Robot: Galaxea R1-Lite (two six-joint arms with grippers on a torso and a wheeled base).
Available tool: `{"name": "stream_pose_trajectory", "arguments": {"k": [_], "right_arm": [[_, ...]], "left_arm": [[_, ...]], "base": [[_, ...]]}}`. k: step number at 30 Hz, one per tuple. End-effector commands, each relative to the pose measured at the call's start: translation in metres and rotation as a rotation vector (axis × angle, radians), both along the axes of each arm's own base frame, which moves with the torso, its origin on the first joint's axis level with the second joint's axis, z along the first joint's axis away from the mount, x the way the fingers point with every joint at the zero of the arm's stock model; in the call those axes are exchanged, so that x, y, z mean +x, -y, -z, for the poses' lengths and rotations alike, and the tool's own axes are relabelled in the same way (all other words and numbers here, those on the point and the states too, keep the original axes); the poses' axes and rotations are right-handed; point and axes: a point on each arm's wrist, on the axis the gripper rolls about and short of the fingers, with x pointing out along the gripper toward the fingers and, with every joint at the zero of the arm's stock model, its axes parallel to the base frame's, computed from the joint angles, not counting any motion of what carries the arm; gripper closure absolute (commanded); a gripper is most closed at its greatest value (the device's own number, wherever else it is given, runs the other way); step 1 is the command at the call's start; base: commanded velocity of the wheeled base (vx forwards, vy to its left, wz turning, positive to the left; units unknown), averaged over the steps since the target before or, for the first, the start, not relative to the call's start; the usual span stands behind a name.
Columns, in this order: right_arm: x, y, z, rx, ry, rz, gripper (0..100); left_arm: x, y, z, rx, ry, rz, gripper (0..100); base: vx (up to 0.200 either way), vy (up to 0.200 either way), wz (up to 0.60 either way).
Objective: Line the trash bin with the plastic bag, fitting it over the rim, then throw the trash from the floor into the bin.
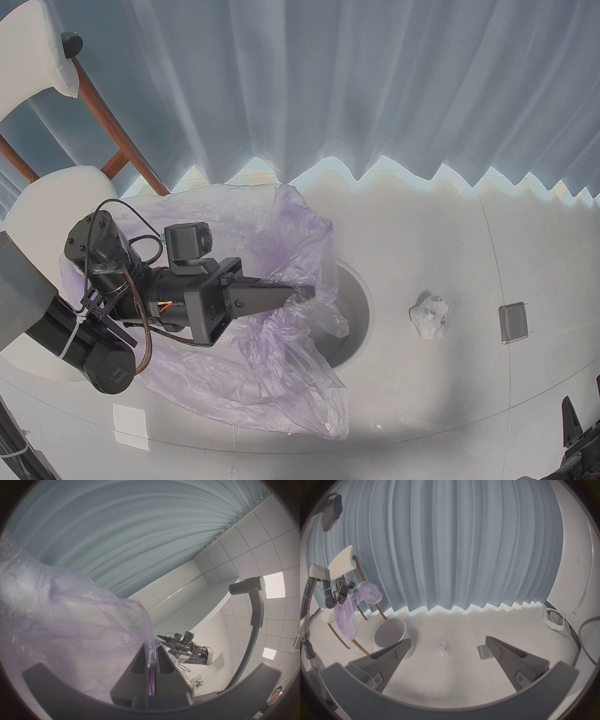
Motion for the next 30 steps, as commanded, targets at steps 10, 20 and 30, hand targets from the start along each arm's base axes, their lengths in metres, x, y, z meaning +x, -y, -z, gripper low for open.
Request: {"name": "stream_pose_trajectory", "arguments": {"k": [10, 20, 30], "right_arm": [[0.0, 0.0, 0.005, 0.0, -0.001, 0.0, 0], [0.0, 0.0, 0.005, 0.0, -0.001, 0.0, 0], [0.0, 0.0, 0.005, 0.0, -0.001, 0.0, 0]], "left_arm": [[-0.017, -0.003, -0.026, -0.039, 0.083, 0.016, 100], [-0.06, 0.006, -0.017, -0.013, 0.029, 0.119, 100], [-0.079, 0.037, -0.003, 0.017, -0.02, 0.257, 100]], "base": [[0.2, 0.0, 0.0], [0.08, 0.0, 0.0], [0.0, 0.0, 0.0]]}}
